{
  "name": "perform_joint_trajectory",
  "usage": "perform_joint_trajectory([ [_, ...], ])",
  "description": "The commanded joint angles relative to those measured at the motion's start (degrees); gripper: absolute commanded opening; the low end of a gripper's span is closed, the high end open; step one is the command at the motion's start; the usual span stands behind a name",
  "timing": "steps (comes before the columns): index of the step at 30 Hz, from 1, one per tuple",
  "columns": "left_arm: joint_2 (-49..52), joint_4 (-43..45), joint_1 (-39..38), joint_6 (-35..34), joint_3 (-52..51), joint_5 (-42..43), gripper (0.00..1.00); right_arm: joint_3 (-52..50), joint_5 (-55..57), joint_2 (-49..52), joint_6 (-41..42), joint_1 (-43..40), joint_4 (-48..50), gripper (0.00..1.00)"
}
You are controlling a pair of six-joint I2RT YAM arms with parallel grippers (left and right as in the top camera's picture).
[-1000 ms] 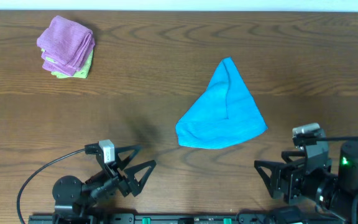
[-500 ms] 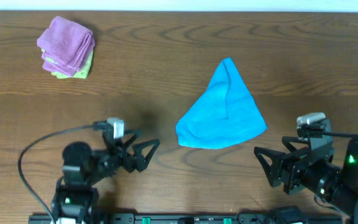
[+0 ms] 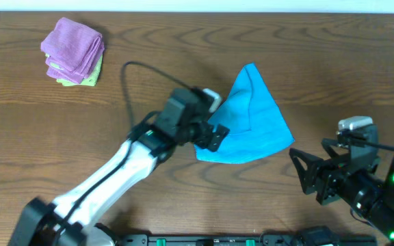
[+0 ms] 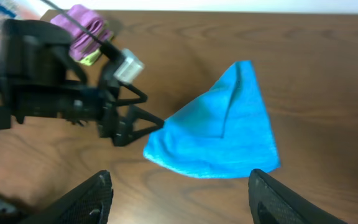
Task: Fold the cloth
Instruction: 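Grasp the folded-over top corner of the cloth with the left gripper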
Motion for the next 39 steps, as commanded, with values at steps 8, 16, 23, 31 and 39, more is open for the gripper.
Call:
perform_joint_trajectory([
  [8,17.9,-5.3,-9.6,5.7,13.9,-17.3,0.96,1.6,6.7,-0.9,-1.3,0.4,-0.1,0.68],
  [16,25.2,1.3,-13.4,5.7,13.9,-20.4,0.91,1.6,7.3,-0.9,-1.7,0.4,-0.5,0.69],
  [23,27.1,9.7,-13.4,5.6,13.9,-20.3,0.85,1.6,8.5,-0.9,-2.1,0.4,-3.8,0.71],
  [31,27.1,8.7,-13.6,3.5,13.9,-18.6,0.66,1.6,8.7,-0.9,-2.9,0.4,-3.8,0.72],
  [39,27.1,8.3,-13.7,-1.2,13.9,-11.6,0.98,1.6,8.7,-0.9,-3.0,0.4,-4.1,0.72],
])
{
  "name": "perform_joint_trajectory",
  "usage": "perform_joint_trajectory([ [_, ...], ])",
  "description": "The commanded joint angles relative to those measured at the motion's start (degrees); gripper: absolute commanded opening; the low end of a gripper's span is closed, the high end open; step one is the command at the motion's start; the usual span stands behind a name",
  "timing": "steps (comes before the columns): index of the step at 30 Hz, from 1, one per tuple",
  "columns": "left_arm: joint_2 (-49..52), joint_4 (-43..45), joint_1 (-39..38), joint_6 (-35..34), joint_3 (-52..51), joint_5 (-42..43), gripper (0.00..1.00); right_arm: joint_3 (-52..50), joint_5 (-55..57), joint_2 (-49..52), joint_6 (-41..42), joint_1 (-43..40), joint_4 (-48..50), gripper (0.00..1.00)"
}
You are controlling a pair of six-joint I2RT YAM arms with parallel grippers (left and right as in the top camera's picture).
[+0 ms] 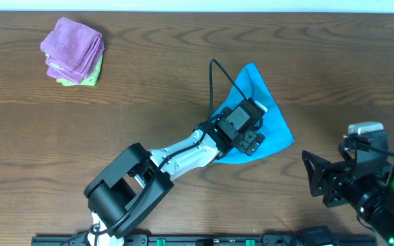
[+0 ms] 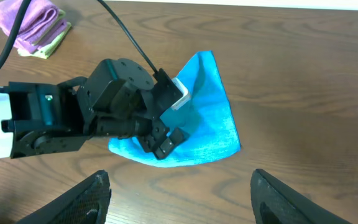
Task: Fold the cloth
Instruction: 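Grasp the folded-over top corner of the cloth with the left gripper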
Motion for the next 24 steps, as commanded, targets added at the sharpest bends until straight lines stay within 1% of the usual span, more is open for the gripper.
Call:
perform_joint_trajectory([
  [1,0.9,0.0,-0.4,-2.1,1.1,3.6,0.96,0.9,0.6,-0.3,-1.2,0.4,-0.3,0.73],
  [2,0.9,0.0,-0.5,-2.1,1.1,3.6,0.96,0.9,0.6,-0.3,-1.2,0.4,-0.4,0.73],
  [3,1.0,0.0,-0.6,-1.8,1.1,3.5,1.0,0.9,0.6,-0.3,-1.2,0.4,-0.4,0.73],
  [4,1.0,0.0,-0.6,-1.5,1.1,3.4,0.87,0.9,0.6,-0.3,-1.2,0.4,-0.4,0.73],
  [6,1.0,0.0,-0.6,0.4,1.1,3.4,0.73,0.9,0.6,-0.3,-1.2,0.4,-0.4,0.73],
  [8,1.3,0.2,-0.6,2.2,1.1,3.4,0.67,0.9,0.6,-0.3,-1.2,0.4,-0.4,0.73],
  [11,2.9,0.3,-0.6,3.0,1.1,2.4,0.65,0.9,0.6,-0.3,-1.2,0.4,-0.4,0.72],
  [15,4.6,0.6,-0.6,3.0,1.1,1.7,0.65,0.9,0.6,-0.3,-1.2,0.4,-0.6,0.72],
  [18,4.6,1.9,-0.6,3.0,1.1,-1.0,0.65,0.9,0.6,-0.3,-1.2,0.4,-0.9,0.72],
  [24,4.6,2.6,-0.5,3.5,1.1,-1.7,0.64,0.8,0.6,-0.3,-1.2,0.4,-1.0,0.72],
])
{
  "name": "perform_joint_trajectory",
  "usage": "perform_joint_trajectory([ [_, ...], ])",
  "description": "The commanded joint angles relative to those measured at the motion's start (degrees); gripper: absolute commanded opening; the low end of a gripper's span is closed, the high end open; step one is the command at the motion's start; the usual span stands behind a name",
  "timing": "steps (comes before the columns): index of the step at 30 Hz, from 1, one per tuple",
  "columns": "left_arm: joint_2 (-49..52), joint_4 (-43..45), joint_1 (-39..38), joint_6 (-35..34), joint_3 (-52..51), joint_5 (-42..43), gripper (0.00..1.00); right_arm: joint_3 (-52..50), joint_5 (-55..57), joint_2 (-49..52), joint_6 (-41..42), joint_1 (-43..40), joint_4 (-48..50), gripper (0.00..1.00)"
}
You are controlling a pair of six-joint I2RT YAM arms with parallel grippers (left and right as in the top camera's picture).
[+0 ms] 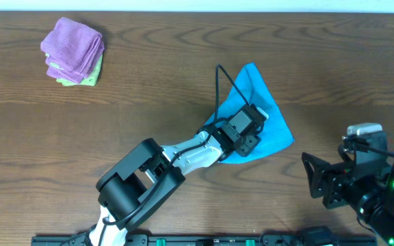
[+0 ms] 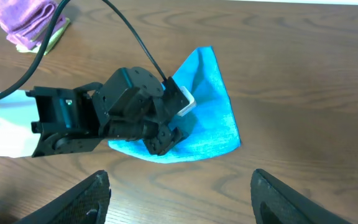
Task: Fold the cloth
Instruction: 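Grasp the folded-over top corner of the cloth with the left gripper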
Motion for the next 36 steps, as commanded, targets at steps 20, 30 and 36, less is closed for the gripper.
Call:
perform_joint_trajectory([
  [20,0.3,0.3,0.1,1.5,1.0,-4.7,0.33,0.8,0.6,-0.3,-1.2,0.4,-0.2,0.71],
  [30,3.0,1.7,0.2,2.8,1.0,-4.8,0.26,0.8,0.6,-0.3,-1.2,0.4,-0.2,0.71],
  [36,2.9,2.0,0.2,2.8,1.1,-6.1,0.07,0.8,0.6,-0.3,-1.2,0.4,-0.2,0.7],
])
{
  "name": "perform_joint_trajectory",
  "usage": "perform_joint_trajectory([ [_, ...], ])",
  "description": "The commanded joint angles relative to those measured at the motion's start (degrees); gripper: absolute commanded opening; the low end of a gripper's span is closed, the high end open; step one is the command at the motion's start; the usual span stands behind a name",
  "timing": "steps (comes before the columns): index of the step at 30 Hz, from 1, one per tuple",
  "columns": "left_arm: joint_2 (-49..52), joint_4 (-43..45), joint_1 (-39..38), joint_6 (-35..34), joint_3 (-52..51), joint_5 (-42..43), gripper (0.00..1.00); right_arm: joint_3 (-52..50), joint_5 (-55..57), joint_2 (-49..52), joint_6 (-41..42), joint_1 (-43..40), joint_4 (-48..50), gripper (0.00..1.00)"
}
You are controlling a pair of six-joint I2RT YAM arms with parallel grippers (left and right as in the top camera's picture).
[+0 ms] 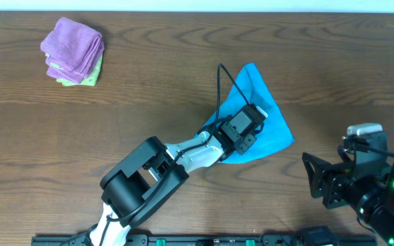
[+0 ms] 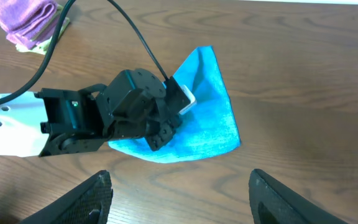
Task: Fold the cloth
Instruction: 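Grasp the folded-over top corner of the cloth with the left gripper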
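Observation:
The blue cloth (image 1: 271, 125) lies right of the table's middle in a rough triangle, its point toward the far edge. It also shows in the right wrist view as the blue cloth (image 2: 219, 121). My left gripper (image 1: 249, 141) is down on the cloth's left part, covering it. In the right wrist view the left gripper (image 2: 164, 134) points into the fabric, and how its jaws stand cannot be made out. My right gripper (image 2: 179, 196) hangs open and empty over bare wood near the front edge, short of the cloth. From overhead, the right gripper (image 1: 314, 179) is at the front right.
A stack of folded cloths (image 1: 74, 56), purple over green, sits at the far left corner and appears as the stack (image 2: 28, 22) in the right wrist view. The left arm (image 1: 183, 154) and its black cable (image 1: 221, 85) stretch from the front edge to the cloth.
Almost nothing has changed. My left gripper still rests on the left part of the blue cloth, and only the arm's lower links have shifted slightly. The right gripper has not moved.
At first my left gripper was at the cloth's left edge, and the cloth spread wider to the left. Then the gripper was over the cloth further right, and the left corner no longer showed. It has stayed there since. The right gripper has stayed open at the front right.

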Motion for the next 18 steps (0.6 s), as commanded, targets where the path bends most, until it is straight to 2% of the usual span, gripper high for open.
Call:
perform_joint_trajectory([
  [1,1.3,-0.2,0.2,0.5,1.0,-2.5,0.06,0.8,0.6,-0.3,-1.2,0.4,-0.2,0.7],
  [10,-2.5,-0.2,1.2,0.6,1.0,-4.7,0.06,0.7,0.6,-0.3,-1.2,0.4,-0.4,0.7],
  [12,-3.9,-0.3,1.3,0.6,1.0,-5.7,0.14,0.7,0.6,-0.3,-1.2,0.4,-0.4,0.71],
  [14,-4.9,-0.5,1.3,0.6,1.0,-5.9,0.17,0.7,0.6,-0.3,-1.2,0.4,-0.4,0.7],
  [16,-5.1,-0.5,1.3,0.6,1.0,-5.9,0.15,0.7,0.6,-0.3,-1.1,0.4,-0.4,0.7],
  [18,-5.1,-1.2,1.3,0.6,1.0,-5.7,0.08,0.7,0.6,-0.3,-1.2,0.4,-0.4,0.7],
])
